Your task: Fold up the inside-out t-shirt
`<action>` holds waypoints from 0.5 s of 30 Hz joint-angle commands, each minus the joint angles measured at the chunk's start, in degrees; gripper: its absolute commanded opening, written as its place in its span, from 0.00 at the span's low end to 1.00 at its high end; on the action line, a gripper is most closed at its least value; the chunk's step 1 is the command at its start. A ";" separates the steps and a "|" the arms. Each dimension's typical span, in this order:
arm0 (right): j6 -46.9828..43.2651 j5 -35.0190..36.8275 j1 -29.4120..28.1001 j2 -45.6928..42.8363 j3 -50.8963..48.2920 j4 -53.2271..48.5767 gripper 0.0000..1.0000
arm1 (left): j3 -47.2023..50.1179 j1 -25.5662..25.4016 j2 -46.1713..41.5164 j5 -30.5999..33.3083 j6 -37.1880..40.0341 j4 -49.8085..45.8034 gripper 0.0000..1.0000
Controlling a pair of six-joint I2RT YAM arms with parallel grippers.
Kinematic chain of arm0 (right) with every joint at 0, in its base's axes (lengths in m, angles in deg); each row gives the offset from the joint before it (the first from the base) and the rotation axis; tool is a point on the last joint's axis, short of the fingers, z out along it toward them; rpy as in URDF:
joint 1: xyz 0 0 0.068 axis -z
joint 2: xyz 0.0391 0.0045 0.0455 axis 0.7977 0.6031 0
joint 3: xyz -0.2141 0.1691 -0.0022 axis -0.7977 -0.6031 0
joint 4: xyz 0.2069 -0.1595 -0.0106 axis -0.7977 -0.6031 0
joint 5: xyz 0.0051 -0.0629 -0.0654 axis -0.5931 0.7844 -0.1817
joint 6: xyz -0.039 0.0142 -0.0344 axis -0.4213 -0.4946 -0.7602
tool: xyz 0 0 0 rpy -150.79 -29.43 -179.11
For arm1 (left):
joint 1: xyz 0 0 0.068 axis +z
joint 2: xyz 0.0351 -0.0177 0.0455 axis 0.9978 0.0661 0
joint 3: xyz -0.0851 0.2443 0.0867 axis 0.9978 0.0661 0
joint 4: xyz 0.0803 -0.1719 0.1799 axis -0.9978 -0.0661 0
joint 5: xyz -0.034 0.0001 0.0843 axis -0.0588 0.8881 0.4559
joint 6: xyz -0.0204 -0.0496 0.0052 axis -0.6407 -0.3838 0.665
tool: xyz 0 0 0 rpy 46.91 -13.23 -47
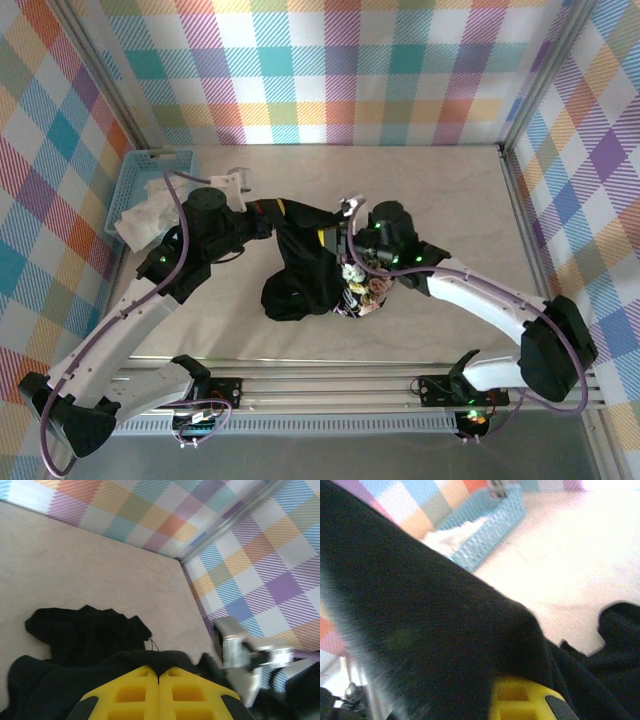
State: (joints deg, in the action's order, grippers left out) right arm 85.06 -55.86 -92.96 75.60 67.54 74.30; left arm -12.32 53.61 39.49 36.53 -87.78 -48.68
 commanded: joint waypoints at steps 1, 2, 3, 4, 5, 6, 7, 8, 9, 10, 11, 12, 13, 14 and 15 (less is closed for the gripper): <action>-0.87 -22.46 3.13 -2.35 -0.28 8.68 0.00 | -0.44 -0.01 0.28 6.56 3.06 -3.91 0.00; -0.76 -26.42 4.00 -2.45 -0.27 9.64 0.00 | -0.85 0.14 1.39 7.59 3.73 -5.15 0.00; -0.49 -29.64 4.54 -2.45 -0.18 10.55 0.00 | -1.21 0.24 2.27 8.23 4.21 -6.00 0.00; 0.07 -32.70 5.20 -2.36 -0.27 11.81 0.00 | -1.58 0.38 3.38 8.72 4.74 -6.76 0.00; 0.84 -35.62 5.86 -2.13 -0.35 13.40 0.00 | -1.88 0.52 4.26 9.26 5.21 -7.27 0.00; 1.36 -38.42 6.37 -2.10 -0.28 14.72 0.00 | -2.04 0.65 4.98 9.92 5.59 -7.59 0.00; 1.66 -40.20 6.73 -1.89 -0.20 15.47 0.00 | -2.08 0.77 5.43 10.52 5.85 -7.75 0.00; 1.75 -42.02 7.06 -1.70 -0.02 16.03 0.00 | -2.08 0.95 5.87 11.16 6.10 -7.82 0.00; 1.68 -43.46 7.31 -1.41 0.20 16.35 0.00 | -2.00 1.13 6.33 11.61 6.28 -7.77 0.00; 1.61 -44.45 7.43 -1.18 0.50 16.53 0.00 | -1.99 1.30 6.70 11.71 6.49 -7.77 0.00; 1.52 -45.45 7.50 -0.81 0.77 16.68 0.00 | -1.99 1.49 7.17 11.74 6.68 -7.89 0.00; 1.50 -46.27 7.53 -0.38 0.99 16.87 0.00 | -2.17 1.66 7.79 11.81 6.99 -8.16 0.02; 1.46 -46.82 7.62 0.13 1.28 16.88 0.00 | -2.32 1.84 8.29 11.90 7.27 -8.54 0.04; 1.49 -47.43 7.64 0.59 1.72 16.65 0.00 | -2.67 1.93 8.99 11.90 7.58 -9.18 0.06; 1.30 -47.49 7.71 1.02 2.17 16.21 0.00 | -2.99 2.09 9.48 11.90 7.94 -9.92 0.07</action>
State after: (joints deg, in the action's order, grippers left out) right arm 86.37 -96.58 -85.72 75.47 67.54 87.48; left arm -13.24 54.29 47.86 45.67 -81.98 -55.90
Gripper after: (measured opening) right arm 0.046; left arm 0.064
